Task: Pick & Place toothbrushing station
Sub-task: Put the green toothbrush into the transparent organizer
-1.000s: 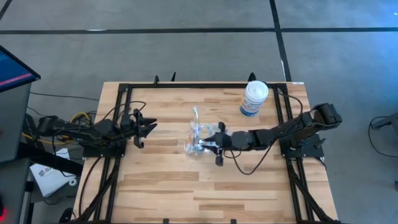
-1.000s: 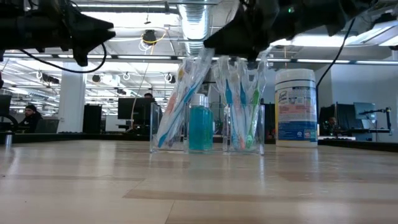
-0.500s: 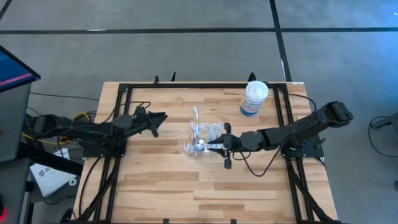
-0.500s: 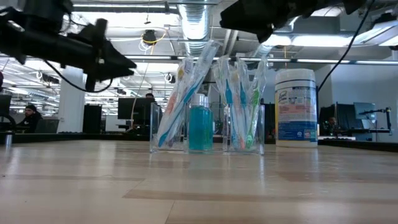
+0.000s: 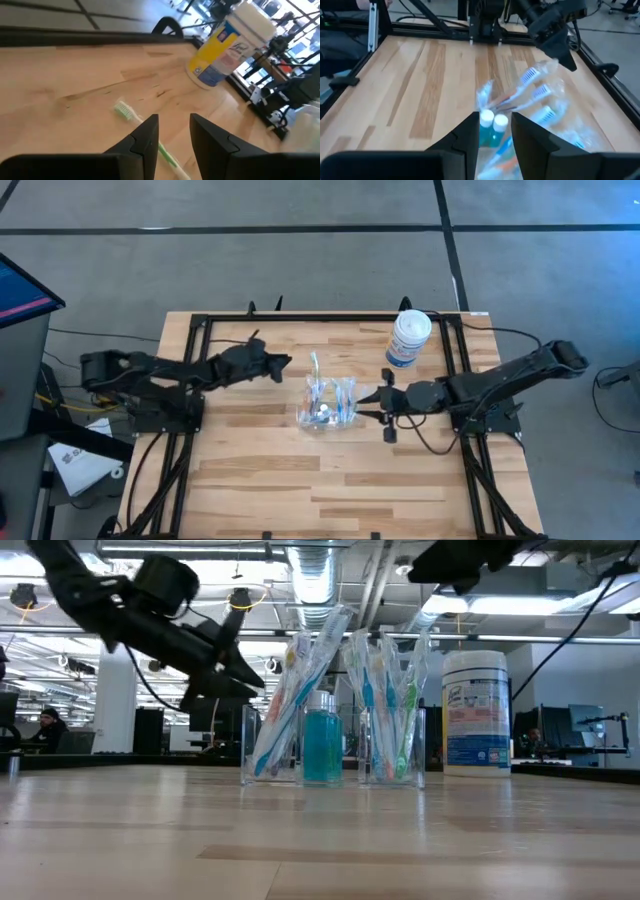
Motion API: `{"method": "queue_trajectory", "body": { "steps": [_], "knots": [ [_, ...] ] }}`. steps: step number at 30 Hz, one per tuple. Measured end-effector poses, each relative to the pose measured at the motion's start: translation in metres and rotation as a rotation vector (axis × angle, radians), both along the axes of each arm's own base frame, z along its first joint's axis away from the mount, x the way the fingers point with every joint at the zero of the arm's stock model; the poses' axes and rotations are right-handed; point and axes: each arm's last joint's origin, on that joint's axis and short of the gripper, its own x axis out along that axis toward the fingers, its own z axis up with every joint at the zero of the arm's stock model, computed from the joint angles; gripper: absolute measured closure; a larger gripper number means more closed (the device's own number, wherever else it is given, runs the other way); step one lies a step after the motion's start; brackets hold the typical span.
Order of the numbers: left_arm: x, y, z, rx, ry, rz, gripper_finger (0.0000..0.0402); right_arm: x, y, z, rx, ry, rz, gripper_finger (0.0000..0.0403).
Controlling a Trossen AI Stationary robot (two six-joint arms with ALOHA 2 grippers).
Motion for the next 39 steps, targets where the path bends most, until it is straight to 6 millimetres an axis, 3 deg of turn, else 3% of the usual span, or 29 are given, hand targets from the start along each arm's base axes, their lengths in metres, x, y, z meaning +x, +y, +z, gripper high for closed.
{"method": "queue_trajectory", "body": {
  "steps": [11, 21, 28, 39],
  "knots": [
    [0.039, 0.034, -0.017, -0.124, 0.048, -0.018, 0.0298, -0.035, -0.010, 0.006, -0.037, 0.126, -0.002, 0.0300],
    [0.056, 0.056, -0.030, -0.239, 0.042, -0.040, 0.0298, -0.060, -0.028, 0.002, -0.132, 0.276, -0.099, 0.0300],
    [0.062, 0.058, -0.040, -0.347, 0.034, -0.048, 0.0298, -0.070, -0.040, 0.002, -0.093, 0.317, -0.192, 0.0300],
    [0.061, 0.052, -0.046, -0.428, 0.077, -0.059, 0.0298, -0.075, -0.041, -0.005, -0.039, 0.398, -0.243, 0.0300]
  ]
}}
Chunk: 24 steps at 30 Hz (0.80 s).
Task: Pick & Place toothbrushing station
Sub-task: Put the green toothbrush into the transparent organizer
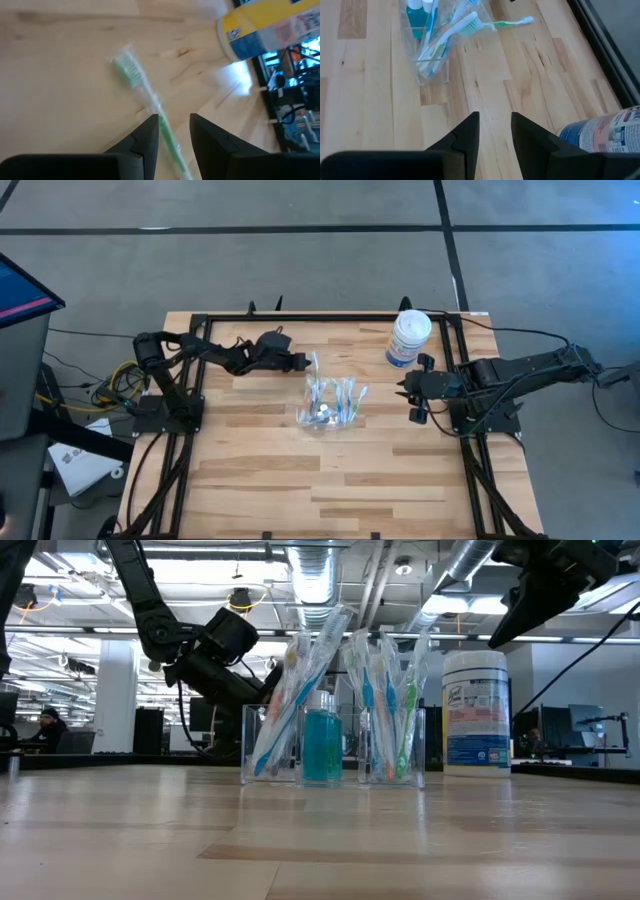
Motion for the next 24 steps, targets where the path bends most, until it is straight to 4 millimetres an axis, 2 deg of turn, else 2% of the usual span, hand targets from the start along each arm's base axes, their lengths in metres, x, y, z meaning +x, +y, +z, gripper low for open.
{"method": "queue_trajectory", "body": {
  "steps": [10, 20, 24],
  "knots": [
    [-0.001, -0.002, -0.003, -0.061, 0.023, -0.001, 0.0298, 0.000, 0.000, 0.000, 0.009, -0.004, -0.005, 0.0300],
    [0.011, 0.001, 0.008, -0.088, 0.056, -0.019, 0.0298, 0.000, 0.000, 0.000, 0.008, -0.003, -0.005, 0.0300],
    [0.010, -0.003, 0.005, -0.124, 0.097, -0.013, 0.0298, 0.000, 0.000, 0.000, 0.006, -0.002, -0.003, 0.0300]
  ]
}}
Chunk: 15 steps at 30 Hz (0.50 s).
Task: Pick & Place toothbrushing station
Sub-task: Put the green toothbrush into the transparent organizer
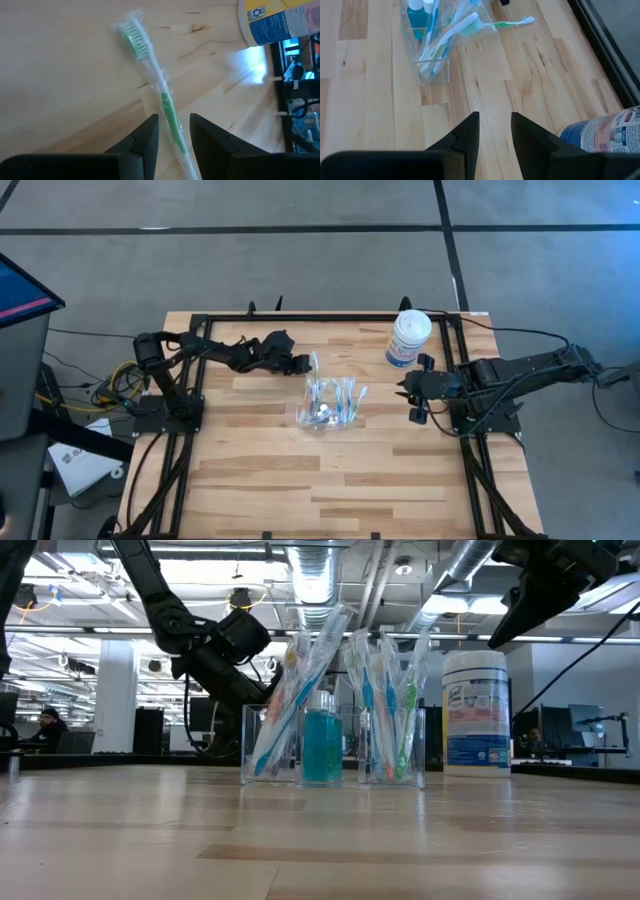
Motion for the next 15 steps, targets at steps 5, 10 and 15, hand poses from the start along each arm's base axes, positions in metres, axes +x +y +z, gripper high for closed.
{"method": "queue_trajectory", "body": {
  "steps": [5, 10, 15],
  "knots": [
    [0.001, -0.004, 0.000, -0.019, 0.008, 0.019, 0.0298, 0.000, 0.000, 0.000, -0.005, 0.002, 0.005, 0.0300],
    [0.006, -0.002, 0.001, -0.026, 0.021, 0.031, 0.0298, 0.000, 0.000, 0.000, -0.005, 0.002, 0.005, 0.0300],
    [0.026, 0.005, -0.007, -0.073, 0.018, -0.020, 0.0298, 0.000, 0.000, 0.000, -0.005, 0.003, 0.005, 0.0300]
  ]
}}
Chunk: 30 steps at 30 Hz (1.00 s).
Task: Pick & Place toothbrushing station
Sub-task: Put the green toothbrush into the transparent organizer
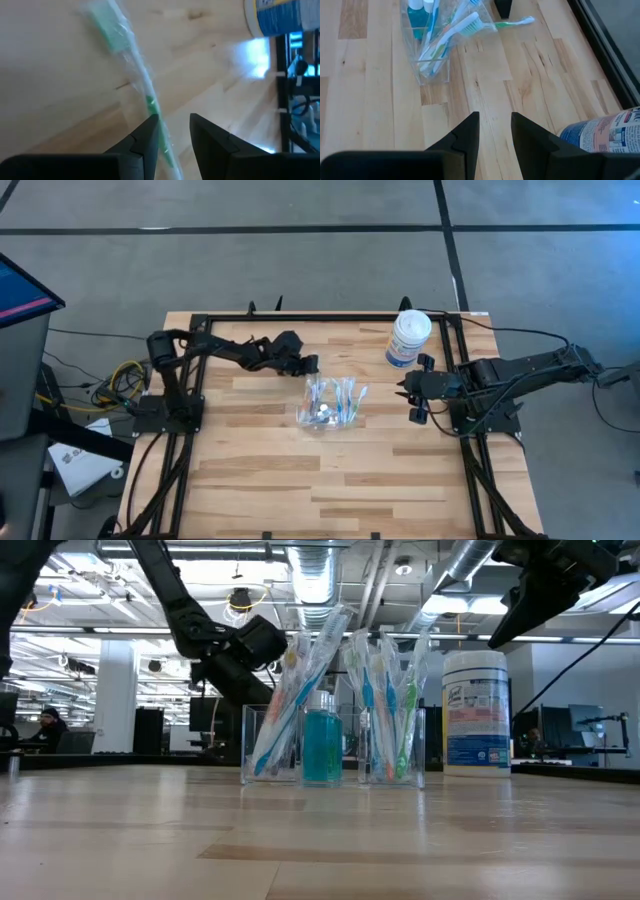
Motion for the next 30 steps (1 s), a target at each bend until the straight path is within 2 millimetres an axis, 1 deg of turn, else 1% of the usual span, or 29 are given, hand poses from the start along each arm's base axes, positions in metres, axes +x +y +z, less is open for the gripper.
{"method": "queue_trajectory", "body": {
  "steps": [6, 11, 19, 22, 26, 30],
  "knots": [
    [0.013, 0.005, -0.011, -0.027, 0.009, -0.022, 0.0298, -0.001, 0.001, -0.001, 0.000, 0.009, 0.007, 0.0300],
    [0.013, 0.005, -0.017, -0.024, 0.028, -0.019, 0.0298, -0.002, 0.001, -0.001, 0.004, 0.022, 0.002, 0.0300],
    [0.013, 0.004, -0.018, -0.014, 0.047, -0.011, 0.0303, -0.002, 0.001, -0.001, 0.006, 0.020, 0.001, 0.0300],
    [0.012, 0.003, -0.019, -0.007, 0.074, 0.001, 0.0327, -0.002, 0.001, -0.001, 0.006, 0.019, 0.001, 0.0300],
    [0.012, 0.003, -0.020, -0.002, 0.074, -0.002, 0.0385, -0.002, 0.001, -0.001, 0.006, 0.019, 0.000, 0.0300],
    [0.011, 0.003, -0.016, 0.034, 0.070, -0.011, 0.0395, -0.002, 0.001, -0.001, 0.006, 0.020, 0.000, 0.0300]
  ]
}}
